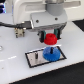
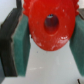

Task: Insert the blue gear onto the right peg, followed by the red gear

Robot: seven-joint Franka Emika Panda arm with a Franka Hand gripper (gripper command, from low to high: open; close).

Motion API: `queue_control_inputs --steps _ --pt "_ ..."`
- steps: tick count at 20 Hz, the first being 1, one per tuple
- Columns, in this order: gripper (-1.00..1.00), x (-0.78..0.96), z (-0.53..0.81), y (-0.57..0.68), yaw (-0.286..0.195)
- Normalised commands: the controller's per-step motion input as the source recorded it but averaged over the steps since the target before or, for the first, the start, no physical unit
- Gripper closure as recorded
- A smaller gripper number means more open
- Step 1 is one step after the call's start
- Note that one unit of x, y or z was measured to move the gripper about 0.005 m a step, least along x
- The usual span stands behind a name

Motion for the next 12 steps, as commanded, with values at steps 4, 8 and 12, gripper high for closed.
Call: queue_control_inputs --steps 4,8,12 --pt "1.00 0.48 0.06 0.00 0.000" --pt "1.00 0.47 0.06 0.04 0.000" --pt "1.00 0.30 0.00 0.20 0.000"
